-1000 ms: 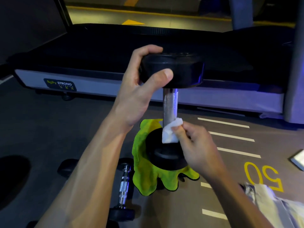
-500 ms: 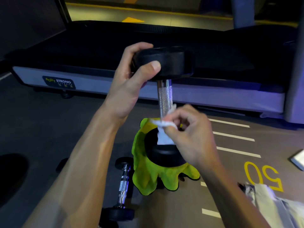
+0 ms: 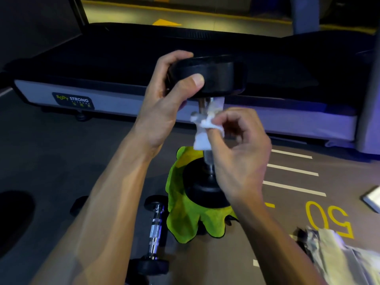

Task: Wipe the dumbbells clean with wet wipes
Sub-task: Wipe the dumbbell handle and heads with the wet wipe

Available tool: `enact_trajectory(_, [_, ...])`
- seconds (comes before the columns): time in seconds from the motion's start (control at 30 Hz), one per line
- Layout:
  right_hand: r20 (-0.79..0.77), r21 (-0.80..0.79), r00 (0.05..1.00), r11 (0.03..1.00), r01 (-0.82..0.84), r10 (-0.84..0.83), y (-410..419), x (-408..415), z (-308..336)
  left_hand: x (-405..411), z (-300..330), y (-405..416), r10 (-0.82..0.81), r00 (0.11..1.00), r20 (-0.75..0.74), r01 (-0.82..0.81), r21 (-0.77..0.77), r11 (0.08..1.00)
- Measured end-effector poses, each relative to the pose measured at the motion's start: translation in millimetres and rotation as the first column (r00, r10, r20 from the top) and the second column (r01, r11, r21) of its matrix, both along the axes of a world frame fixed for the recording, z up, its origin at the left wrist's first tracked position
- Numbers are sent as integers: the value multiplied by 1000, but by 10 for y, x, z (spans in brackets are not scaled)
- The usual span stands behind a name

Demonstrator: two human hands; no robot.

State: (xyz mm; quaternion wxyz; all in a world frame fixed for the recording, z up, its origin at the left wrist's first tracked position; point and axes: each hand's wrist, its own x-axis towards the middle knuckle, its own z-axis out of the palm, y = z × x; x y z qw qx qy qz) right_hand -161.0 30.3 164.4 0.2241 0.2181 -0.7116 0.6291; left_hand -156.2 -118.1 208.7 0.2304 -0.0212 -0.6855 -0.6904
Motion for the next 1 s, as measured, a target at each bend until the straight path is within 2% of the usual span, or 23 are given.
enact_trajectory(0.07, [-121,115,992,993,39,-25,56,-43,-2,-4,-3,-6,-1,1000,4,1,2,1000])
enact_trajectory(0.13, [-201,268,979,963,35,20,113,13,-123,-8,-4,-11,4,1000,3,-4,5,1000])
enact_trajectory(0.23, [-263,508,949,861,-15,172,160,88,-274,-4,-6,-29,8,1000,2,-8,17,1000])
enact_trajectory(0.33, [-300,648,934,760,49,195,99,-15,-119,-11,-9,-37,-2,1000,-6,2,28,1000])
enact_trajectory(0.4, [-288,670,939,740,59,187,67,-38,-68,-18,-5,-52,-4,1000,-17,5,30,1000])
enact_trajectory(0.57, [-236,711,947,703,17,216,263,186,-393,-20,-6,-51,-6,999,-36,7,29,1000])
enact_trajectory(0.77, [-268,686,941,727,37,205,130,-36,33,-11,-4,-4,-6,998,-60,7,18,1000])
enact_trajectory(1.0, [-257,690,935,724,1,244,390,169,-294,12,-22,-48,18,998,-54,-15,46,999])
